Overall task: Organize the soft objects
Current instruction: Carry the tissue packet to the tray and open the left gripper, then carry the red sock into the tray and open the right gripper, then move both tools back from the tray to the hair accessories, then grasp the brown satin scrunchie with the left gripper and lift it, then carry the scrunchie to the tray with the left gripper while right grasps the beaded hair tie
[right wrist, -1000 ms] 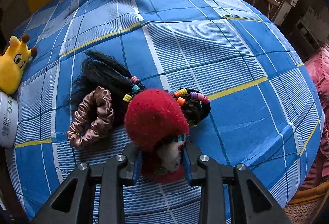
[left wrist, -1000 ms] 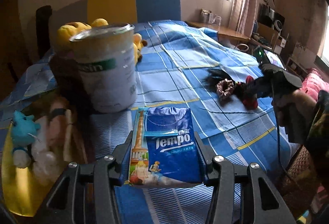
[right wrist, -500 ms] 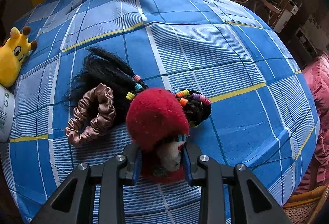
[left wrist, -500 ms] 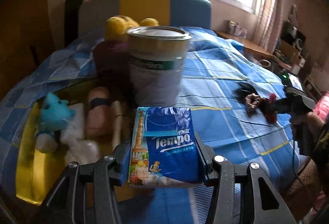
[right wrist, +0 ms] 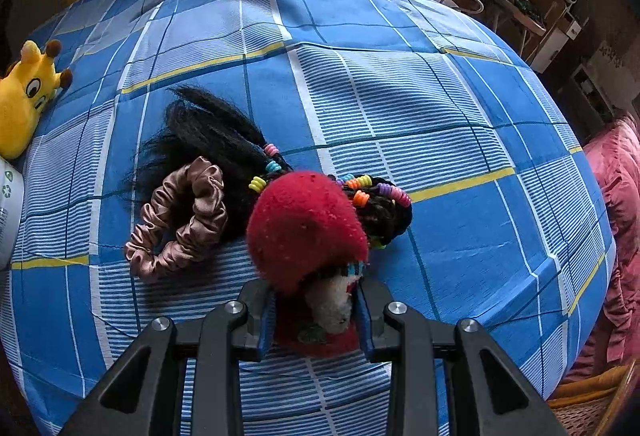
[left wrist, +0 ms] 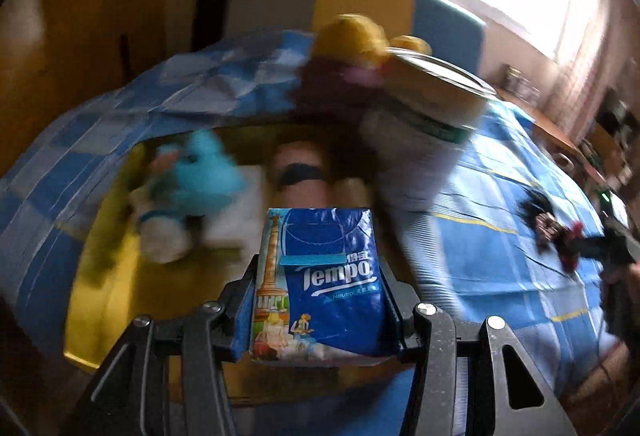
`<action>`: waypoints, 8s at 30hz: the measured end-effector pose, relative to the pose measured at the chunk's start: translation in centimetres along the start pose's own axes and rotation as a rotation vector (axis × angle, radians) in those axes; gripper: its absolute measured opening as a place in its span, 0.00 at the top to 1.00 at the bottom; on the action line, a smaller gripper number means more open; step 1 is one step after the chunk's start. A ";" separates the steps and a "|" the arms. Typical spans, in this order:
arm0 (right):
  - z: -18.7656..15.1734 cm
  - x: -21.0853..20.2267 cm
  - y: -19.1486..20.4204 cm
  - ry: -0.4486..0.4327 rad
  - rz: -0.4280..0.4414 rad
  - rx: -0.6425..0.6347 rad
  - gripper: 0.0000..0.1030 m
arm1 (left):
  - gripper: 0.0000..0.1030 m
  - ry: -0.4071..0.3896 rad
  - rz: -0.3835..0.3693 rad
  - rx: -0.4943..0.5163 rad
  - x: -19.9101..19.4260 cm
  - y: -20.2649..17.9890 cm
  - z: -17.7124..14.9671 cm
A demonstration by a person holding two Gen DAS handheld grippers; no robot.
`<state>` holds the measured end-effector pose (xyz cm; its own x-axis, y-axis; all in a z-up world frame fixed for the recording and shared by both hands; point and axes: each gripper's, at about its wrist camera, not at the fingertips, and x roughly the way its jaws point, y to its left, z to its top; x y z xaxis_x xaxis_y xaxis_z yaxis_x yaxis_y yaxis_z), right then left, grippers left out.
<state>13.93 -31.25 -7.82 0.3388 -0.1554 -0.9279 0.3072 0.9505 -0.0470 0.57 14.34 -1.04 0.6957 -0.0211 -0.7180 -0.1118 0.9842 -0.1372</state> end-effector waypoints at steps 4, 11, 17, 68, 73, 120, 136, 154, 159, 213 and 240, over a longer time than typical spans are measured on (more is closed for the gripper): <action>-0.1 -0.1 0.0 0.000 -0.003 -0.005 0.70 | 0.49 0.018 0.089 -0.112 0.5 5.2 0.3; 0.1 -0.4 -0.7 -0.003 0.017 0.031 0.72 | 0.43 0.102 0.189 -0.199 2.8 10.8 -0.5; 0.1 -1.6 -1.3 -0.040 0.050 0.060 0.75 | 0.27 0.084 0.215 -0.191 2.7 11.5 -0.9; -15.6 -14.2 43.6 0.131 0.837 -0.916 0.75 | 0.27 -0.098 0.294 -0.293 -4.0 16.5 -0.4; -16.9 -11.9 44.8 0.188 0.816 -0.895 0.69 | 0.27 -0.093 0.291 -0.295 -4.1 16.4 -0.9; -3.0 -13.9 13.0 -0.289 0.468 -0.298 0.42 | 0.26 -0.083 0.097 0.056 -4.2 3.2 -0.4; 1.8 -5.6 -5.8 -0.273 0.228 0.264 0.42 | 0.26 -0.077 -0.026 0.300 -3.0 -7.3 0.8; 0.6 -4.1 -11.3 -0.224 0.418 0.580 0.42 | 0.29 0.052 -0.175 0.471 3.6 -19.9 0.9; 0.2 -3.8 -12.2 -0.214 0.447 0.635 0.42 | 0.32 0.096 -0.265 0.505 5.9 -23.8 1.0; 1.3 -2.9 -7.2 -0.128 0.388 0.369 0.42 | 0.82 0.064 -0.269 0.485 11.2 -21.6 -5.2; 5.9 3.1 2.1 0.097 0.019 -0.565 0.39 | 0.82 0.067 -0.318 0.441 11.5 -21.0 -5.0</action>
<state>20.91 -31.36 -8.63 0.2479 -0.1373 -0.9590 -0.2298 0.9533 -0.1959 7.36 -7.41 -9.85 0.5985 -0.3268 -0.7315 0.4153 0.9073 -0.0656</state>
